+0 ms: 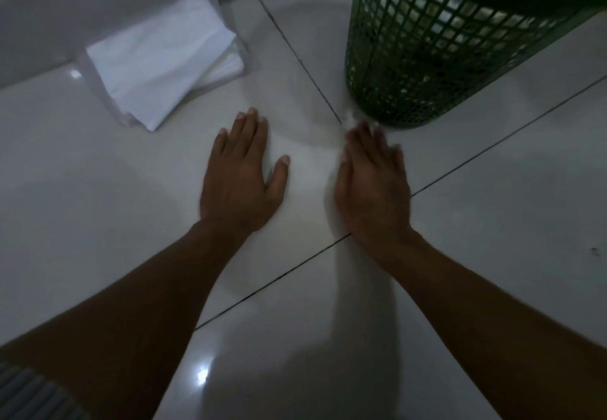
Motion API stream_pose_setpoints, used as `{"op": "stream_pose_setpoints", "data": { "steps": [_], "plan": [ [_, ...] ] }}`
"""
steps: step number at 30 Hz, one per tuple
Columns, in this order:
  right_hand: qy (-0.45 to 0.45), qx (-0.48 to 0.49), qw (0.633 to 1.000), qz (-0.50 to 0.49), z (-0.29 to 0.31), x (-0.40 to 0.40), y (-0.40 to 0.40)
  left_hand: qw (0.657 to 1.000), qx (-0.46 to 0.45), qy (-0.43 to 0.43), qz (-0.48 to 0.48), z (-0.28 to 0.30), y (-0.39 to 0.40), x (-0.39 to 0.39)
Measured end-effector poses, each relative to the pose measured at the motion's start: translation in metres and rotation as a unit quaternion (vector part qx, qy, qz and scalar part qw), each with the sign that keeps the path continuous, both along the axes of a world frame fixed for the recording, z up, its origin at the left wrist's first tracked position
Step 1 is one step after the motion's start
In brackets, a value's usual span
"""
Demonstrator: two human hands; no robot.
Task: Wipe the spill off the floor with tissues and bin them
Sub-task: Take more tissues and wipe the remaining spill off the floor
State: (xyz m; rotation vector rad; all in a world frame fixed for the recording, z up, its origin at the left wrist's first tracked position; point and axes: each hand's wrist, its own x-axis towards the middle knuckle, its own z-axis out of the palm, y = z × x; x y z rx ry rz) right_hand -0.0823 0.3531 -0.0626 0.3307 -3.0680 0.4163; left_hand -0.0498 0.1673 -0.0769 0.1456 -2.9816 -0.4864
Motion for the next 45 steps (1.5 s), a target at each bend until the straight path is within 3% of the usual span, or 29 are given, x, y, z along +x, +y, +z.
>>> {"op": "stream_pose_setpoints", "data": {
  "steps": [9, 14, 19, 25, 31, 39, 43, 45],
  "plan": [
    [-0.008, -0.026, 0.996, -0.083, -0.005, -0.010, -0.030, 1.000, -0.009, -0.002, 0.003, -0.002, 0.001, 0.000],
    [0.005, -0.034, 0.999, -0.008, -0.006, 0.004, -0.022, 1.000, -0.004, -0.002, 0.003, -0.001, 0.001, 0.000],
    [-0.020, -0.025, 0.997, 0.074, -0.003, -0.045, -0.062, 1.000, -0.004, -0.001, 0.003, -0.001, 0.001, -0.001],
    [-0.057, -0.023, 0.997, 0.051, -0.007, -0.114, -0.109, 1.000, 0.001, -0.002, 0.001, -0.002, -0.001, -0.002],
    [-0.030, -0.077, 0.986, 0.147, -0.007, -0.034, -0.064, 1.000, 0.005, -0.012, -0.012, 0.001, -0.001, 0.000],
    [-0.023, -0.063, 0.992, 0.110, -0.007, -0.050, -0.072, 1.000, 0.012, -0.001, -0.008, 0.000, -0.001, -0.002],
    [-0.028, -0.071, 0.975, 0.210, -0.003, -0.011, -0.044, 1.000, 0.024, 0.013, -0.005, 0.001, -0.001, 0.000],
    [-0.020, -0.059, 0.977, 0.205, -0.002, -0.015, -0.031, 0.999, 0.028, 0.019, -0.007, 0.001, -0.001, 0.000]
  ]
}}
